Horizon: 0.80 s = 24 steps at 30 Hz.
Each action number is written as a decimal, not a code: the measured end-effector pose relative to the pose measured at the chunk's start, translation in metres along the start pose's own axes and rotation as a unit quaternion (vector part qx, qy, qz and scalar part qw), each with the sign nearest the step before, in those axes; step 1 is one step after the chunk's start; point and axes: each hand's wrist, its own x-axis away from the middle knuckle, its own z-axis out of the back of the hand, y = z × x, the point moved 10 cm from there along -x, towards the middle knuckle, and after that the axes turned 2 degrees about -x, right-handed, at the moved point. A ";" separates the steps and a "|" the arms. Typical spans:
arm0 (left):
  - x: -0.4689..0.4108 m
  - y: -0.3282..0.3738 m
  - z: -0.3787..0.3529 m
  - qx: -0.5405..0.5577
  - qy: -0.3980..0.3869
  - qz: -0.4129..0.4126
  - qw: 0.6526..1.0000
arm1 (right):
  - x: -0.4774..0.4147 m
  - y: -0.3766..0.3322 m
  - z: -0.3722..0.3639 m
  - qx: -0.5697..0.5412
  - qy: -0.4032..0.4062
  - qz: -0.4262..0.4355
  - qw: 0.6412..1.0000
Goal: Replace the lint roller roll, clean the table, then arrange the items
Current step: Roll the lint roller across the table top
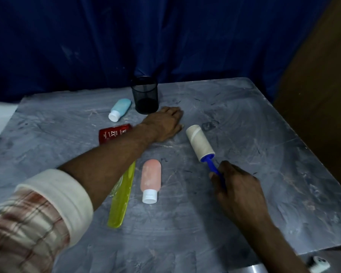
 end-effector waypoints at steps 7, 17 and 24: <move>-0.001 0.000 0.001 0.001 0.004 -0.001 1.000 | 0.004 -0.013 -0.009 -0.008 -0.007 0.016 1.000; -0.003 0.000 -0.002 -0.008 -0.003 -0.009 1.000 | -0.001 0.007 -0.003 -0.010 0.016 -0.016 1.000; -0.001 0.001 0.000 -0.008 -0.002 -0.014 1.000 | -0.007 0.062 0.018 0.014 0.052 -0.070 0.996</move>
